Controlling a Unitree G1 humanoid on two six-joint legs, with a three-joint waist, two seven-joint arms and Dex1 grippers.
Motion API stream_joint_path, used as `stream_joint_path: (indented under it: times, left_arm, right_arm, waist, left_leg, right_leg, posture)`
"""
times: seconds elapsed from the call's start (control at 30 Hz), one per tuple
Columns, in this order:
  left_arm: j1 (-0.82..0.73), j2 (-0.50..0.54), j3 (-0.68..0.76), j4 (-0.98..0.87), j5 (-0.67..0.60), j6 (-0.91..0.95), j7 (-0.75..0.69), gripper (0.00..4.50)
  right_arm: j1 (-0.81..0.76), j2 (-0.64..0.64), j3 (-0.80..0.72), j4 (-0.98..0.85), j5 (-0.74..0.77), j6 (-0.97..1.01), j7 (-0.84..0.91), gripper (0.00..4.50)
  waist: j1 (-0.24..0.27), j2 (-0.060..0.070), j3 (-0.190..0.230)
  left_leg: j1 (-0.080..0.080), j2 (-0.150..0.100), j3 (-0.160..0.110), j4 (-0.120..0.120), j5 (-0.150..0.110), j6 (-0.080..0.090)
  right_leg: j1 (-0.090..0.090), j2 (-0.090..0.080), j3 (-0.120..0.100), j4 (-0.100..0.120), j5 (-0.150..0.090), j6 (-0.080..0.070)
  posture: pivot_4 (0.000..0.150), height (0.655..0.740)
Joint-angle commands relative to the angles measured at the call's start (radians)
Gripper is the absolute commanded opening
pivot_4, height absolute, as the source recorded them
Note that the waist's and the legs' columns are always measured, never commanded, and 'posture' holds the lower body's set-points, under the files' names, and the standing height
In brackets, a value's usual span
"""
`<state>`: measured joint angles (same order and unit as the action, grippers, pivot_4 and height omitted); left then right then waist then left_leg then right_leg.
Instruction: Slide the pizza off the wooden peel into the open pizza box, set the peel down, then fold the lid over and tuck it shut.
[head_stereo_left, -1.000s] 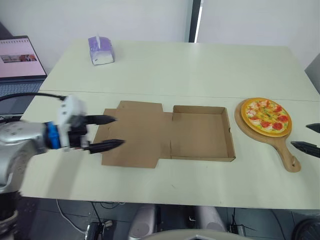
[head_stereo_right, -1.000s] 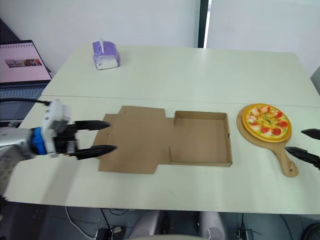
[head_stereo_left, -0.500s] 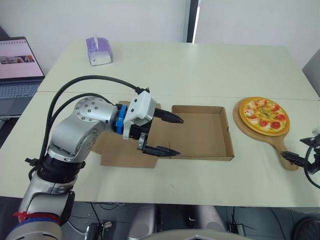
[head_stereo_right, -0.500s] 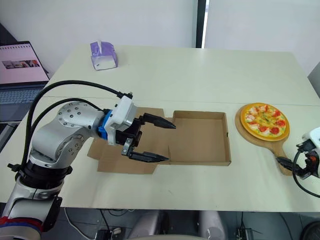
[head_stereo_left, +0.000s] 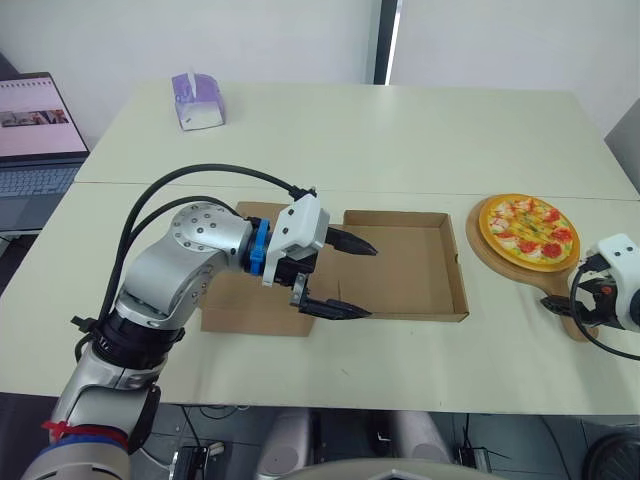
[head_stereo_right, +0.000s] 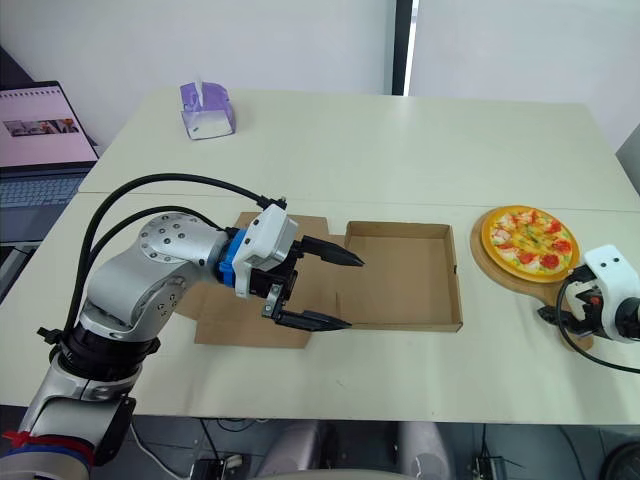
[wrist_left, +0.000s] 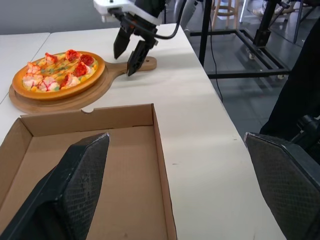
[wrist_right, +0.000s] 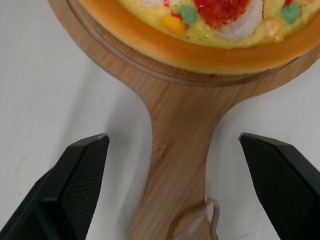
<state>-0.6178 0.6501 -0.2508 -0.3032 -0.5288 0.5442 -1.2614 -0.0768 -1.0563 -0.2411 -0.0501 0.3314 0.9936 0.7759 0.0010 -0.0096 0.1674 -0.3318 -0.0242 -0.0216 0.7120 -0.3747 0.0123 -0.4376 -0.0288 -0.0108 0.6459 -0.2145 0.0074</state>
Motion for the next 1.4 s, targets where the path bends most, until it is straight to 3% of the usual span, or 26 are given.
stream_joint_path:
  times: [0.03,0.3,0.4,0.63,0.83,1.03,1.4]
  left_arm:
    - [0.006,-0.005,0.001,-0.007,0.013,-0.016,0.006,4.50]
    - [0.025,-0.012,0.001,-0.021,0.018,-0.014,0.014,4.50]
    - [0.029,-0.011,0.004,-0.017,0.020,-0.019,0.009,4.50]
    - [0.027,-0.007,0.005,-0.002,0.033,-0.028,0.003,4.50]
    - [0.030,-0.003,0.038,0.017,0.021,-0.010,0.021,4.50]
    - [0.014,0.013,0.055,0.053,0.036,-0.017,0.028,4.50]
    - [-0.032,0.049,0.076,0.132,0.060,-0.044,0.016,4.50]
  right_arm:
    - [-0.066,0.012,0.023,0.078,-0.015,-0.025,-0.004,4.46]
    - [-0.136,0.016,0.103,0.194,-0.019,-0.044,0.061,4.46]
    - [-0.146,0.030,0.114,0.199,-0.024,-0.042,0.061,3.87]
    - [-0.091,0.085,0.049,0.175,-0.005,0.016,0.016,1.60]
    - [0.043,0.209,-0.106,0.045,0.014,-0.023,-0.088,1.53]
    - [0.071,0.305,-0.211,-0.064,0.018,-0.140,-0.164,1.53]
    - [-0.011,0.236,-0.311,-0.115,0.066,-0.215,-0.129,1.53]
  waist:
    - [0.000,0.000,0.000]
    - [-0.002,-0.002,-0.001]
    - [-0.003,-0.004,-0.002]
    - [-0.003,-0.012,-0.007]
    - [0.001,-0.013,-0.008]
    - [-0.003,-0.013,-0.008]
    - [-0.003,0.002,-0.001]
  left_leg:
    - [0.000,0.000,0.000,0.000,0.000,0.000]
    - [0.001,0.000,0.000,0.000,0.000,0.000]
    - [0.001,0.000,0.000,0.000,0.000,0.000]
    - [0.001,0.001,0.000,0.000,0.000,0.000]
    - [0.002,0.001,-0.003,0.000,0.000,0.000]
    - [0.002,0.001,-0.002,0.000,0.000,0.000]
    - [-0.001,0.000,0.001,0.000,0.000,0.000]
  right_leg:
    - [0.000,0.000,0.000,0.000,0.000,0.000]
    - [0.001,0.000,0.000,0.000,0.000,0.000]
    - [0.001,0.000,0.000,0.000,0.000,0.000]
    - [0.002,0.000,0.000,0.000,0.000,0.000]
    - [0.003,0.000,-0.002,0.000,0.000,0.000]
    - [0.003,0.000,-0.001,0.000,0.000,0.000]
    - [-0.002,0.000,0.001,0.002,0.000,0.000]
  posture:
    - [0.150,0.7251]
    - [0.150,0.7251]
    - [0.150,0.7251]
    - [0.150,0.7251]
    - [0.150,0.7251]
    - [0.150,0.7251]
    - [0.150,0.7251]
